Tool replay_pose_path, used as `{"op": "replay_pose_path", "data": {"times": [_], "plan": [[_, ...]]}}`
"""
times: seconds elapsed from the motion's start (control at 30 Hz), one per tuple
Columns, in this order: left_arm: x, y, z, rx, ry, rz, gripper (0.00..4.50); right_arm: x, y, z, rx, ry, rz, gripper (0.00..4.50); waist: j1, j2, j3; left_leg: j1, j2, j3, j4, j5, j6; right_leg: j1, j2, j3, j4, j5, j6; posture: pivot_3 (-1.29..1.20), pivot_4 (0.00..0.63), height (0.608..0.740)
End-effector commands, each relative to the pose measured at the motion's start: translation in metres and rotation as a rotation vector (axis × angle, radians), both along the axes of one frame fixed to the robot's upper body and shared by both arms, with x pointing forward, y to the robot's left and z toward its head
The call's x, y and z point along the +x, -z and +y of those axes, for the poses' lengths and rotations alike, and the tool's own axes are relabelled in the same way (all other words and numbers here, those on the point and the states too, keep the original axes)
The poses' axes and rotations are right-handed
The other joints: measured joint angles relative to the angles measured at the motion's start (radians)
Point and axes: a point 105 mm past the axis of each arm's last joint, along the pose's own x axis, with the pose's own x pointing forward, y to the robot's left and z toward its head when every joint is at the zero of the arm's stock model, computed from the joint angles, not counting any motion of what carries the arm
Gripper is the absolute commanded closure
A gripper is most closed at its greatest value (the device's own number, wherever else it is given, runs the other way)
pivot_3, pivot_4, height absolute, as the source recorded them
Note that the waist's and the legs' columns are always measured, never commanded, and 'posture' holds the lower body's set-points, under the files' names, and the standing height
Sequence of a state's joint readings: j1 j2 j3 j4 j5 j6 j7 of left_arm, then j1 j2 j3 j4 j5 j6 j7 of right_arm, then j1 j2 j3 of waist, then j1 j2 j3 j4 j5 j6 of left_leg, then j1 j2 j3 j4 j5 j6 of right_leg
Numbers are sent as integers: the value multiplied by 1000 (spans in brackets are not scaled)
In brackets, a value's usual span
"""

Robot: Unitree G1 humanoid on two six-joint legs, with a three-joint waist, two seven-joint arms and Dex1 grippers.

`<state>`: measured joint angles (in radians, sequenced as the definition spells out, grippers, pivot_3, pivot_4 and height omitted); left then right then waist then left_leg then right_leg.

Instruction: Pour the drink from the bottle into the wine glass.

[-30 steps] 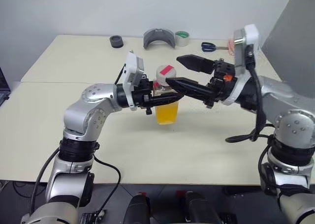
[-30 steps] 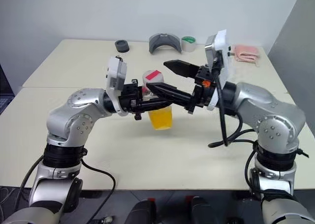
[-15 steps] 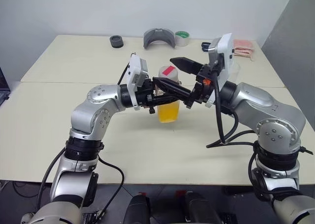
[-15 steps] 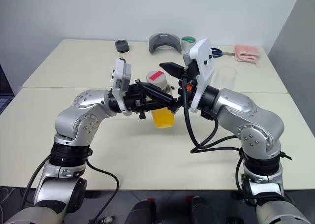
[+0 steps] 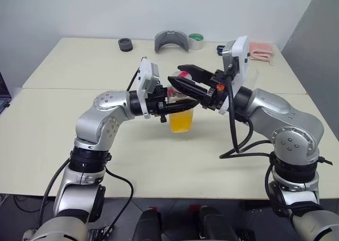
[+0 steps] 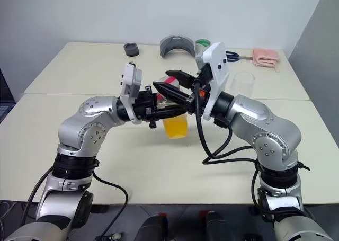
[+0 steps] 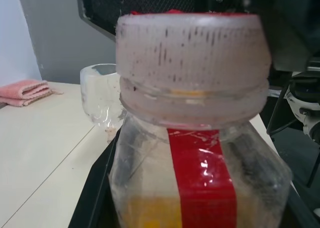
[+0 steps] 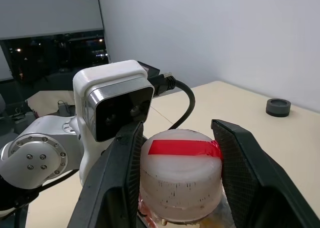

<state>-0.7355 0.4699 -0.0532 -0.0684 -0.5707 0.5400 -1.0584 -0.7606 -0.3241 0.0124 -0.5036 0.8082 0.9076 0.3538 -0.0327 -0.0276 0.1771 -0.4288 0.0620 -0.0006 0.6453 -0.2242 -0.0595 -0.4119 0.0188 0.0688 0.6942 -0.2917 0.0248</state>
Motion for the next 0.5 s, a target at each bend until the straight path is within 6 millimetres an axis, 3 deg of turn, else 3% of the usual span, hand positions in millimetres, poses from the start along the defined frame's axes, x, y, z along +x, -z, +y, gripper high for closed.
{"op": "replay_pose_path", "data": {"times": [0.03, 0.3, 0.5], "plan": [[-10, -20, -4, -18, 47, -67, 2675, -11, -11, -1, 16, -56, -52, 2656, 0, 0, 0, 0, 0, 0, 0, 0, 0, 0, 0, 0, 0, 0, 0, 0, 150, 740], [-56, -27, -9, 29, 275, -12, 2675, -33, -20, -12, -71, -384, -80, 2656, -3, 0, 0, 0, 0, 0, 0, 0, 0, 0, 0, 0, -1, 0, 0, 0, 150, 740], [-70, -34, -11, 16, 325, 39, 2675, -45, -26, -4, -151, -657, -85, 2656, -2, 0, 0, 2, 0, 0, 0, 0, 0, 1, 1, 0, 0, 0, 0, 0, 150, 740]]}}
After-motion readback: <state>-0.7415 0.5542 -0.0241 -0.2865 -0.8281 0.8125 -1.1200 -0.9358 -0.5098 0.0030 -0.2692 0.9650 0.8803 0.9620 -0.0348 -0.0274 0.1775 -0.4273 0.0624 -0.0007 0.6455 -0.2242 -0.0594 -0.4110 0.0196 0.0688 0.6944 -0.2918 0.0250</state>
